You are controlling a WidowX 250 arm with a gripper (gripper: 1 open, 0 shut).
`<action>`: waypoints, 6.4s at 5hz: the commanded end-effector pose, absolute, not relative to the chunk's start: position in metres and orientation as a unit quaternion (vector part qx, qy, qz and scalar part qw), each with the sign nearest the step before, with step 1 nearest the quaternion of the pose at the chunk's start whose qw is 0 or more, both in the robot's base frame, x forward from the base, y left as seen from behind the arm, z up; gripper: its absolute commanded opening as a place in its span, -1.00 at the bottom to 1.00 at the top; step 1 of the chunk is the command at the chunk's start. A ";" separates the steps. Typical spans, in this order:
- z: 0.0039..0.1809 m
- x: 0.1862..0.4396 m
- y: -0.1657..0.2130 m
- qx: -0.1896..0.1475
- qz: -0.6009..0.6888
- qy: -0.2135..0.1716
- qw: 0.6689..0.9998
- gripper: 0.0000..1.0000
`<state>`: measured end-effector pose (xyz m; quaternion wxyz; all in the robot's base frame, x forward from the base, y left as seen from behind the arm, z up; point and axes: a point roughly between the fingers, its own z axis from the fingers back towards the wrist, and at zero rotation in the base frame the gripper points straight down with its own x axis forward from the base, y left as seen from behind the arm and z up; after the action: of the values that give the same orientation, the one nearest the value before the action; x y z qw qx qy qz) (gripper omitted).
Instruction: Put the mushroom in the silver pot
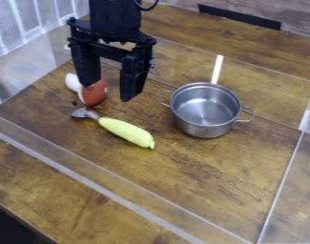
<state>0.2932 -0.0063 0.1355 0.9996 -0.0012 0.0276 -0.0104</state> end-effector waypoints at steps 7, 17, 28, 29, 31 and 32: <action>0.116 0.320 0.042 -0.015 0.166 0.005 0.986 1.00; 0.097 0.336 0.055 -0.061 0.222 -0.002 0.973 1.00; 0.140 0.355 0.025 -0.097 0.262 -0.006 0.960 1.00; 0.130 0.355 0.031 -0.091 0.273 -0.002 0.958 1.00; 0.105 0.354 0.059 -0.085 0.316 -0.005 0.945 1.00; 0.094 0.353 0.072 -0.085 0.339 -0.007 0.937 1.00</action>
<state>0.3518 0.0640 0.0804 0.9393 -0.0834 0.0151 0.3325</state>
